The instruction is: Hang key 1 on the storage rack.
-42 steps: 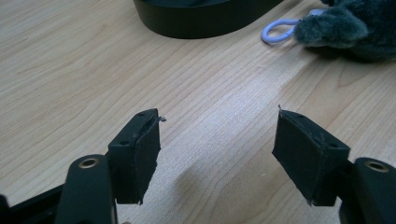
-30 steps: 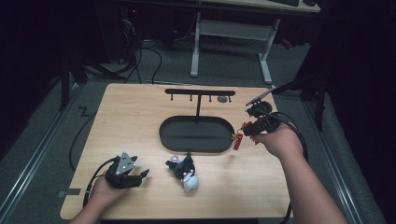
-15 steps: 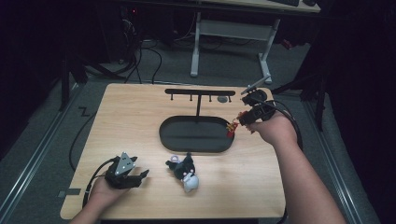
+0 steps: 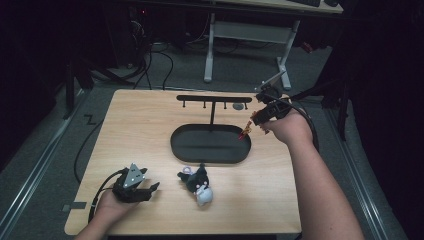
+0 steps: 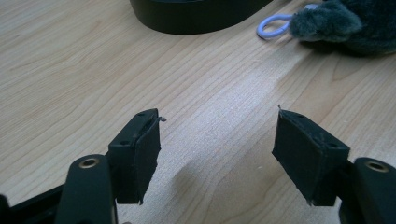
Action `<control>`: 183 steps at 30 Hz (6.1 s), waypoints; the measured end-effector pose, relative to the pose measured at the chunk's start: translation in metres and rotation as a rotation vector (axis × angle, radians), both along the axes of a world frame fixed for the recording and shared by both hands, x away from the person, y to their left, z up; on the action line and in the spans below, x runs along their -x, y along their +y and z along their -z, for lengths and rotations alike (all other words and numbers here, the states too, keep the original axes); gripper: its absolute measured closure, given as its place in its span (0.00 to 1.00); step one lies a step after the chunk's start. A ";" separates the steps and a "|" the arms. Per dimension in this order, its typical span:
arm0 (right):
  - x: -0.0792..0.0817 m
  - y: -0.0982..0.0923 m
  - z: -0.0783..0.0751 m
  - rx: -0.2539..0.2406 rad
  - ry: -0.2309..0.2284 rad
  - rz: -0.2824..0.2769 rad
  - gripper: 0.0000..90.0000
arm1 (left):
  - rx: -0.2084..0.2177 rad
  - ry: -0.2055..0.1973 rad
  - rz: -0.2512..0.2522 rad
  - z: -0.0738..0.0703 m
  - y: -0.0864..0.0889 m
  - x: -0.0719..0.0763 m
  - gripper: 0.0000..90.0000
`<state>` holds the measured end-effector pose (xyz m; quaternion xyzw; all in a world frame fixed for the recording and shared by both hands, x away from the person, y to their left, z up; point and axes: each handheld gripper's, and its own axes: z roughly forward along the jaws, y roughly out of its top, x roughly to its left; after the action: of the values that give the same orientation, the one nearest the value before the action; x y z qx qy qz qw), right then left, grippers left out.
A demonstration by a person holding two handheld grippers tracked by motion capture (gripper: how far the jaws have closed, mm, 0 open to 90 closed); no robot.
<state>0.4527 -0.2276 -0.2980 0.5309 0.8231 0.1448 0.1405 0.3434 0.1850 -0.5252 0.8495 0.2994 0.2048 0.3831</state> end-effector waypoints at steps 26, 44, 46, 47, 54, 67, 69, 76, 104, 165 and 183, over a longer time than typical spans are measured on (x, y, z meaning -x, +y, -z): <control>-0.034 0.006 -0.005 -0.014 -0.047 0.031 0.75 | -0.001 0.005 0.004 0.001 0.001 0.000 0.36; -0.041 -0.008 0.017 -0.020 -0.028 0.087 0.75 | -0.006 0.015 0.007 0.002 0.001 0.000 0.36; -0.039 -0.009 0.023 -0.025 -0.021 0.089 0.75 | -0.006 0.011 0.008 0.002 0.000 0.000 0.36; -0.039 -0.009 0.025 -0.027 -0.017 0.089 0.75 | -0.008 0.010 0.010 0.002 0.000 0.000 0.36; -0.035 -0.010 0.054 -0.047 0.005 0.089 0.74 | -0.011 0.014 0.018 0.003 -0.002 0.001 0.36; -0.047 -0.001 0.088 -0.078 0.019 0.089 0.62 | -0.016 0.023 0.023 0.003 -0.001 0.001 0.36; -0.048 0.001 0.089 -0.080 0.028 0.105 0.58 | -0.016 0.023 0.025 0.003 -0.001 0.001 0.36; -0.035 -0.002 0.084 -0.087 -0.008 0.121 0.48 | -0.002 0.024 0.029 0.002 -0.003 0.001 0.36; 0.134 -0.041 0.192 -0.243 -0.334 0.120 0.53 | 0.039 0.103 0.059 0.000 -0.031 0.011 0.54; 0.162 -0.058 0.209 -0.271 -0.380 0.128 0.61 | -0.006 0.011 0.022 -0.012 -0.042 0.012 0.52; 0.164 -0.047 0.207 -0.182 -0.347 0.098 0.53 | 0.052 0.006 -0.055 -0.001 -0.001 -0.004 0.45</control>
<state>0.2886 -0.2748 -0.5048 0.5480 0.7432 0.3008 0.2383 0.3470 0.1837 -0.5239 0.8312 0.3293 0.2048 0.3983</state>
